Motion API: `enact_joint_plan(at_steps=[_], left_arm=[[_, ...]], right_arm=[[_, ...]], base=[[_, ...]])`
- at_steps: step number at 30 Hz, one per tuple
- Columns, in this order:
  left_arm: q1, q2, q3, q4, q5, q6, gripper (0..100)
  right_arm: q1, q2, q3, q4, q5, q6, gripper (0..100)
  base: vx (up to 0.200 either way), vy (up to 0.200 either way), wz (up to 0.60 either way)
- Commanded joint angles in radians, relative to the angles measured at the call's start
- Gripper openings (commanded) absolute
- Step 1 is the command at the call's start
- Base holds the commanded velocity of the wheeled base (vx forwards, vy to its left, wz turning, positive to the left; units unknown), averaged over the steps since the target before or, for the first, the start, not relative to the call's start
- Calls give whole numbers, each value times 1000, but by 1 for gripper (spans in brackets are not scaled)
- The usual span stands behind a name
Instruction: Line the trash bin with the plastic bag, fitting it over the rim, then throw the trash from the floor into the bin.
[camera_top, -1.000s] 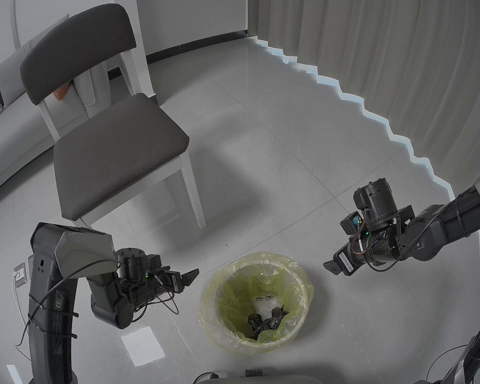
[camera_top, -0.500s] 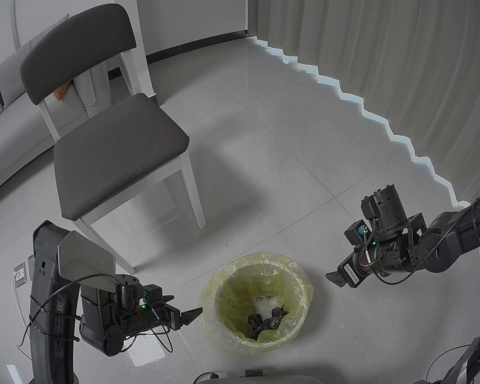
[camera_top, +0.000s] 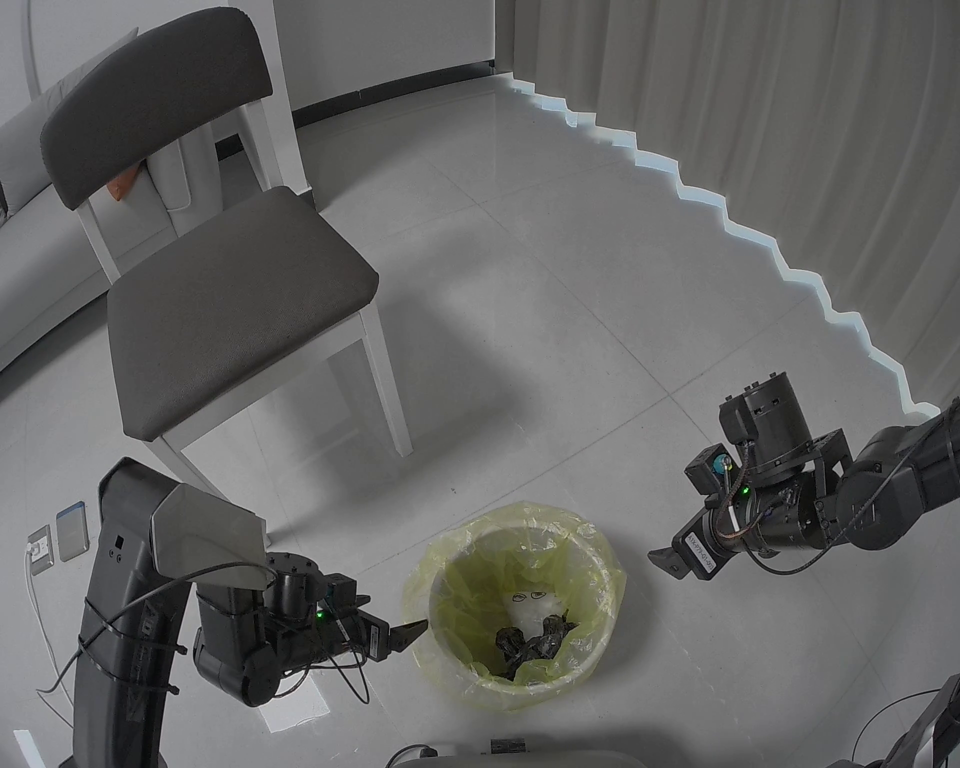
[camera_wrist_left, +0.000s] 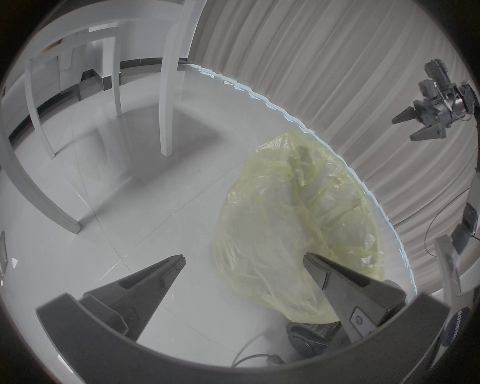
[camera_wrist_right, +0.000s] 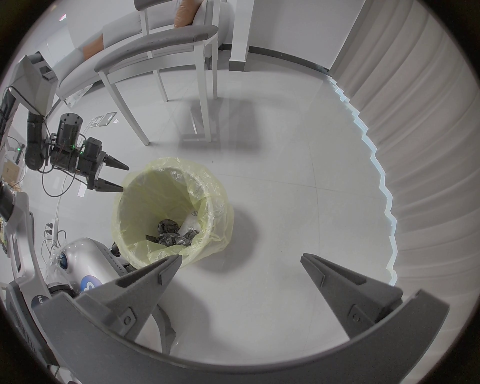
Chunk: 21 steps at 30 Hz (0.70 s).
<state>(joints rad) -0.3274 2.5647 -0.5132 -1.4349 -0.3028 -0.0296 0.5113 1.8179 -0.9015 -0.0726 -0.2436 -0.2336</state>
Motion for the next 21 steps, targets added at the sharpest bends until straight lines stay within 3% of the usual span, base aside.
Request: enact_joint_plan(at_steps=[1, 13, 21], left_arm=[[-2, -4, -102, 83, 59, 28, 100], [-2, 25, -398, 249, 163, -9, 100], [59, 14, -393, 258, 165, -50, 100]], right_arm=[[1, 4, -8, -1, 0, -7, 100], [0, 15, -34, -3, 0, -10, 100], [-20, 14, -25, -1, 0, -9, 100]], base=[[0, 0, 0], [0, 0, 0], [0, 0, 0]])
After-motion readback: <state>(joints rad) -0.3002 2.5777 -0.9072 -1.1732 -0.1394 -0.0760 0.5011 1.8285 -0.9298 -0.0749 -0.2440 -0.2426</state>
